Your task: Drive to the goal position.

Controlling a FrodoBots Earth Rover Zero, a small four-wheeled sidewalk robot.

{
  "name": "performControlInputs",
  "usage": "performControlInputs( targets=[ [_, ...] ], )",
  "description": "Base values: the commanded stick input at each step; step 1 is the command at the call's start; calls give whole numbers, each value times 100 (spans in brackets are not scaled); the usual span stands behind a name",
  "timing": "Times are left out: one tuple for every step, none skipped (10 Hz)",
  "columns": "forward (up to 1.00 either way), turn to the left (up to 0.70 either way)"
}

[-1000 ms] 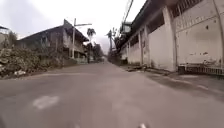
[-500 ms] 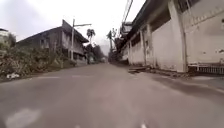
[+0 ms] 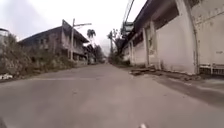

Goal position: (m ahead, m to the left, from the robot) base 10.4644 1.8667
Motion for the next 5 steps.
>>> performControlInputs(
  targets=[
    [100,0],
    [100,0],
    [100,0],
    [100,0],
    [100,0]
  ],
)
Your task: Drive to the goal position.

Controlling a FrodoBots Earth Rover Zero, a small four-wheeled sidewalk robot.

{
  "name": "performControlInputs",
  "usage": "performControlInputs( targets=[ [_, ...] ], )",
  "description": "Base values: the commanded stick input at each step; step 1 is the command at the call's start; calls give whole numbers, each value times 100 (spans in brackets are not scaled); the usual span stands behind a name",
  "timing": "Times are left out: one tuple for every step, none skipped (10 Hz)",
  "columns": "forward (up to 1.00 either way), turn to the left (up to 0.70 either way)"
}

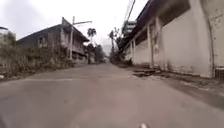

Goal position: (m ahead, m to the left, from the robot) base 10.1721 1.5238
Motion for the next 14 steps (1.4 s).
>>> performControlInputs(
  targets=[
    [100,0],
    [100,0],
    [100,0],
    [100,0],
    [100,0],
    [100,0],
    [100,0],
    [100,0],
    [100,0],
    [100,0],
    [100,0],
    [100,0],
    [100,0],
    [100,-17]
  ],
)
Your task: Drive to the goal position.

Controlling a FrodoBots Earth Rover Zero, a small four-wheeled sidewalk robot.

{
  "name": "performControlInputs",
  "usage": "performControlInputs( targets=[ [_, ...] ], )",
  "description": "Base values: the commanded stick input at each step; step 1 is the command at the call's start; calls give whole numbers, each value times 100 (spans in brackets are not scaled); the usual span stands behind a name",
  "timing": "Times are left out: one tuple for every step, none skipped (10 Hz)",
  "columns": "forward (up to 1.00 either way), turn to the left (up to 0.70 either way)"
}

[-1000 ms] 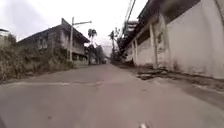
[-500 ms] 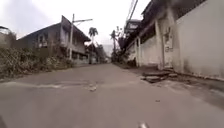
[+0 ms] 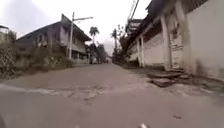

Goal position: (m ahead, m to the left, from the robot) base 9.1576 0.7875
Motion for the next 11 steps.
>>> performControlInputs(
  targets=[
    [100,-27],
    [100,-27],
    [100,-27],
    [100,-27],
    [100,-27],
    [100,-27],
    [100,-12],
    [100,0],
    [100,0],
    [100,0],
    [100,0]
  ],
)
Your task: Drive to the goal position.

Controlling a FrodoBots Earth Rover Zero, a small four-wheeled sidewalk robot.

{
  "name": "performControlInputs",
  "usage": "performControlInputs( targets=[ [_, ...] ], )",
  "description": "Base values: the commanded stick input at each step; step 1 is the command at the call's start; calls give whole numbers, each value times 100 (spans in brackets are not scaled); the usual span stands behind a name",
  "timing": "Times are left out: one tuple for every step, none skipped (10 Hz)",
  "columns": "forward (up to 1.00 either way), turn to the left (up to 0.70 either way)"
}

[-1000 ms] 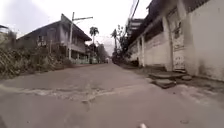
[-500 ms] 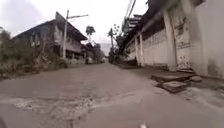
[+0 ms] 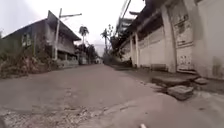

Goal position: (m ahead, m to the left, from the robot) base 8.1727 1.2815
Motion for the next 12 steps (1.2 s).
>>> performControlInputs(
  targets=[
    [100,0],
    [100,0],
    [100,0],
    [100,0],
    [100,0],
    [100,0],
    [100,0],
    [100,0],
    [100,0],
    [100,0],
    [100,0],
    [100,0]
  ],
)
